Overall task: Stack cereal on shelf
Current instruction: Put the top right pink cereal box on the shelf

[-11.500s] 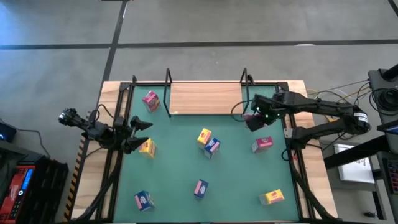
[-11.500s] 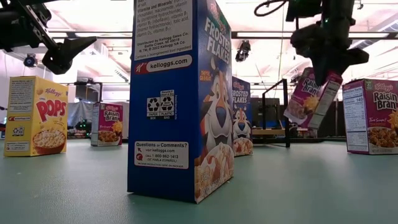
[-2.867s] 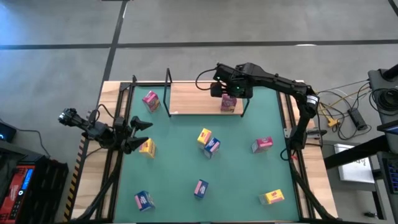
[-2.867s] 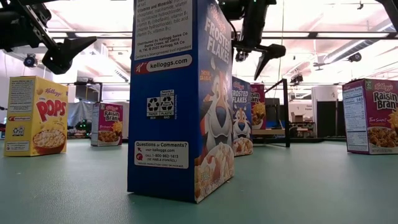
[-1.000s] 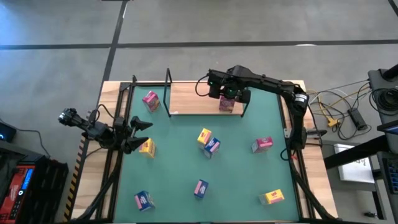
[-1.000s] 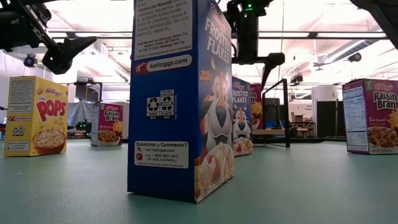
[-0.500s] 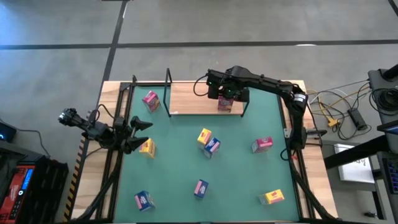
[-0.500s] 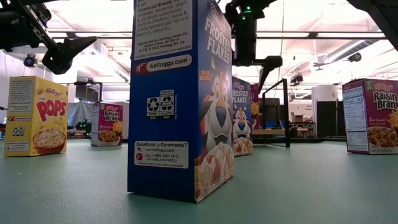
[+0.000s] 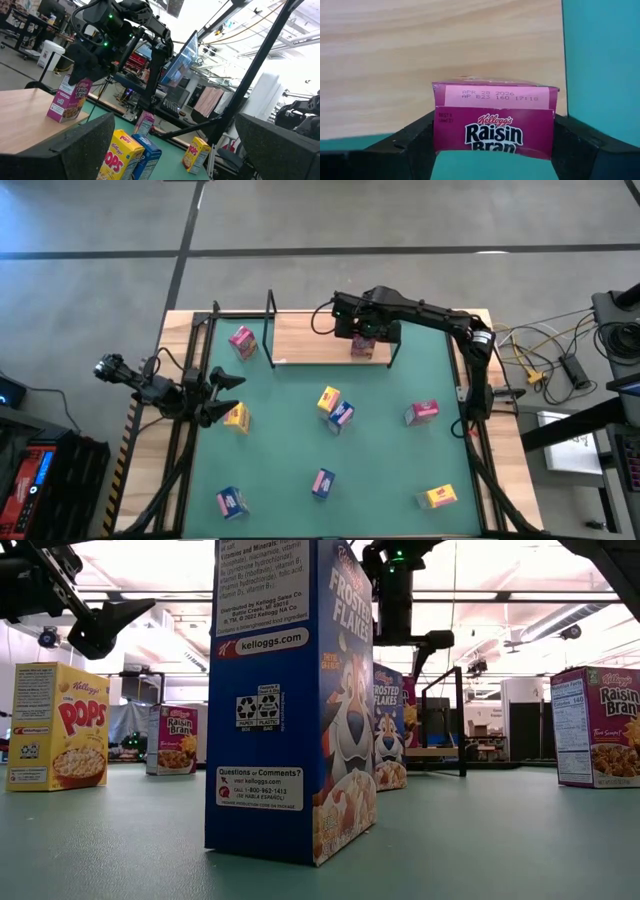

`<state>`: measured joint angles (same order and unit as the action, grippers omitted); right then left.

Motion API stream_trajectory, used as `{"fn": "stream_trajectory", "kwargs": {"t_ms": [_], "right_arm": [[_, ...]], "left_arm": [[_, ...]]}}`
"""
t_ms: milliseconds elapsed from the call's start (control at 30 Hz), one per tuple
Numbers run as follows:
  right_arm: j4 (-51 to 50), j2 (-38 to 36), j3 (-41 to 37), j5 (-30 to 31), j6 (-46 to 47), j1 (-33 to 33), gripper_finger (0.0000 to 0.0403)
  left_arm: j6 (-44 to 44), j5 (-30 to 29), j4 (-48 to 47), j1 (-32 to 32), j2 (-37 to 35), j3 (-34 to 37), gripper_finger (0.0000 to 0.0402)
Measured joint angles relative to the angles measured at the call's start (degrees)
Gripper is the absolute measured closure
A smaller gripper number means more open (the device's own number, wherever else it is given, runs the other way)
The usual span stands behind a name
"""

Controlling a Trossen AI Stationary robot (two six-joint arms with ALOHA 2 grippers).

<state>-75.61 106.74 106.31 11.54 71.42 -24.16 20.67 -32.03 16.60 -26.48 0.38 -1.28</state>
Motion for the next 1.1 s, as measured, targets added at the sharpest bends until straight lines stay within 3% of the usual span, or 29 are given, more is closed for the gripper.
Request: {"fn": "stream_trajectory", "kwargs": {"t_ms": [467,733,1100], "right_arm": [[1.72,-0.11,1.0,6.5,-1.93,-3.56,0.0106],[7.47,-0.07,1.0,6.59,-9.52,-6.44,0.0104],[7.62,0.02,0.65,6.61,-11.03,-9.51,0.0106]], "left_arm": [[0.0,0.02,0.0,0.0,0.01,0.0,0.0003],[0.0,0.02,0.0,0.0,0.02,0.02,0.0003],[0.0,0.0,0.0,0.02,0.0,0.02,0.0003]]}}
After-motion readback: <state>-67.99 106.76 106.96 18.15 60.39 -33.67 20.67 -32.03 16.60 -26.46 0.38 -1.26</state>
